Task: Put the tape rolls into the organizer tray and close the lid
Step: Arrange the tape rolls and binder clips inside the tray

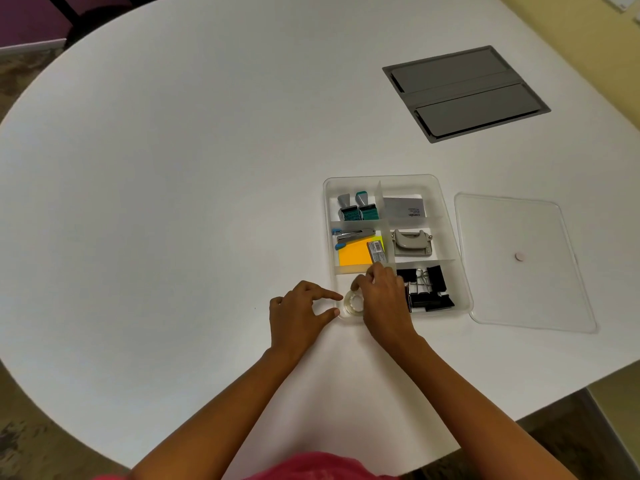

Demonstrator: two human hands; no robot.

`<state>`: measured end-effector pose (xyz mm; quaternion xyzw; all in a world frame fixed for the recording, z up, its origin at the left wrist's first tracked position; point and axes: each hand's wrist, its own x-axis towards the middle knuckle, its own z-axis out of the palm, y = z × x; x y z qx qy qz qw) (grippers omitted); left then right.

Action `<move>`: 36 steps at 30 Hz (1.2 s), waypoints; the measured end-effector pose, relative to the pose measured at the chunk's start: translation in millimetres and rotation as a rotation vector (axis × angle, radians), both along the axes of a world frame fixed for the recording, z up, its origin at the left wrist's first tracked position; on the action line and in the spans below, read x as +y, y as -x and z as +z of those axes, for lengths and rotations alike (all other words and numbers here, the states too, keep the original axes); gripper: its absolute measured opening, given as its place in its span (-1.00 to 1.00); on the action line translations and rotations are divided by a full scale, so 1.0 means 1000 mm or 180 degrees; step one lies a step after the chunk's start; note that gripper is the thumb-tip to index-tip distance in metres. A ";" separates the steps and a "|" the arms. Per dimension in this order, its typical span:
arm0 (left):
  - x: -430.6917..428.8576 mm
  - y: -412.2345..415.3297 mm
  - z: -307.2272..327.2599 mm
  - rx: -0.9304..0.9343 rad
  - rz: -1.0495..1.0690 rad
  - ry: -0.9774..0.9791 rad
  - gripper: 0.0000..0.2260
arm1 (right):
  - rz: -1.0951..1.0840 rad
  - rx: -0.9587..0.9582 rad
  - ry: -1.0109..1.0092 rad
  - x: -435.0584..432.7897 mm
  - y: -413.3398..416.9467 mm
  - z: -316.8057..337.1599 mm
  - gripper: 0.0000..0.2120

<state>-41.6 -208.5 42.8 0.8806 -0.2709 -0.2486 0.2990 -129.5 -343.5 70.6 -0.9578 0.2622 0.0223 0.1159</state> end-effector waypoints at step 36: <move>-0.002 0.000 0.012 0.0131 -0.0007 -0.0034 -0.77 | 0.1209 0.0909 -0.0167 -0.020 -0.025 -0.018 -0.69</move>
